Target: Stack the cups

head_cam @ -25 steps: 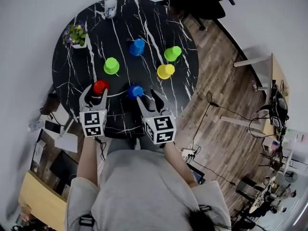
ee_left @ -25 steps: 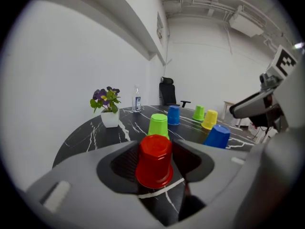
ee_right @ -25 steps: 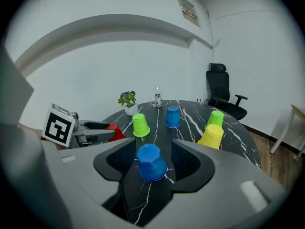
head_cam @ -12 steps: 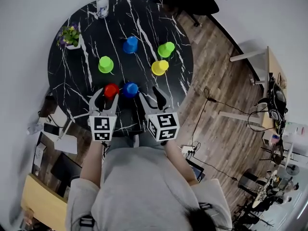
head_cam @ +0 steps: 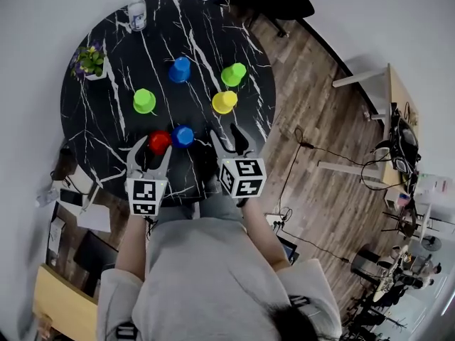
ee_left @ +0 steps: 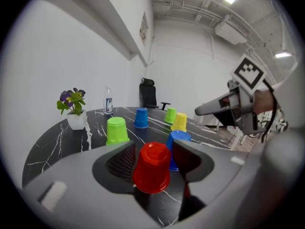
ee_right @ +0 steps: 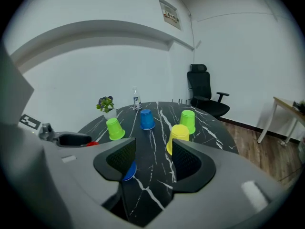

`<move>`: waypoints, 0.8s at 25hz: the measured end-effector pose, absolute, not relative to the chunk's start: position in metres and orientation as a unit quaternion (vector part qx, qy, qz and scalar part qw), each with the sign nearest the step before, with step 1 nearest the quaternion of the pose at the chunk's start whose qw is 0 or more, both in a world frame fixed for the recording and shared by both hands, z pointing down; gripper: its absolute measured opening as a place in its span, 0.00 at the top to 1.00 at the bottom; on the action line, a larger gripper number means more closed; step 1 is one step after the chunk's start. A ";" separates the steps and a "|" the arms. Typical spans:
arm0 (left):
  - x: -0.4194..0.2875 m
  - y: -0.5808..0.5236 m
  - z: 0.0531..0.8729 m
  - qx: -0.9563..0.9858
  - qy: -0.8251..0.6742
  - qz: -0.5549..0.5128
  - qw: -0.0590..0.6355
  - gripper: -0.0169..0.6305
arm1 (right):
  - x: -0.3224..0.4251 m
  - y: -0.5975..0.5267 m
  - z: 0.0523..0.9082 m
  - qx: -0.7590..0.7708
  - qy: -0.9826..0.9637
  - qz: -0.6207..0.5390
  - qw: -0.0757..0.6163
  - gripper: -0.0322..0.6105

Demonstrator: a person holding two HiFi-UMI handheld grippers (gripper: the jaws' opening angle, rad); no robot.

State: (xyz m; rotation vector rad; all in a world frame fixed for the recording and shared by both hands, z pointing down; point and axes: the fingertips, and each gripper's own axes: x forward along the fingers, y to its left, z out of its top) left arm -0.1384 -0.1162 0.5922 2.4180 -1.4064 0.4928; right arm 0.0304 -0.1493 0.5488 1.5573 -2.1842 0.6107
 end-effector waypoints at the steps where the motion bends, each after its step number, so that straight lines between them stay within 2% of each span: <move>1: -0.141 -0.116 0.587 0.842 -0.493 0.158 0.152 0.55 | 0.039 -0.156 0.551 0.562 -0.773 0.221 0.195 0.61; 8: -0.177 -0.116 0.543 0.812 -0.557 0.096 0.145 0.56 | 0.077 -0.202 0.572 0.579 -0.751 0.245 0.201 0.58; 10: -0.186 -0.115 0.535 0.797 -0.580 0.089 0.141 0.63 | 0.079 -0.210 0.579 0.572 -0.753 0.250 0.208 0.57; 12: -0.196 -0.115 0.529 0.779 -0.605 0.085 0.140 0.76 | 0.078 -0.217 0.586 0.564 -0.756 0.251 0.218 0.57; 13: -0.200 -0.115 0.527 0.772 -0.615 0.083 0.141 0.79 | 0.076 -0.219 0.590 0.560 -0.757 0.251 0.224 0.56; 16: -0.209 -0.113 0.525 0.753 -0.635 0.081 0.149 0.84 | 0.074 -0.228 0.602 0.553 -0.758 0.251 0.240 0.56; 20: -0.215 -0.110 0.525 0.741 -0.648 0.086 0.152 0.84 | 0.075 -0.237 0.610 0.555 -0.756 0.237 0.255 0.57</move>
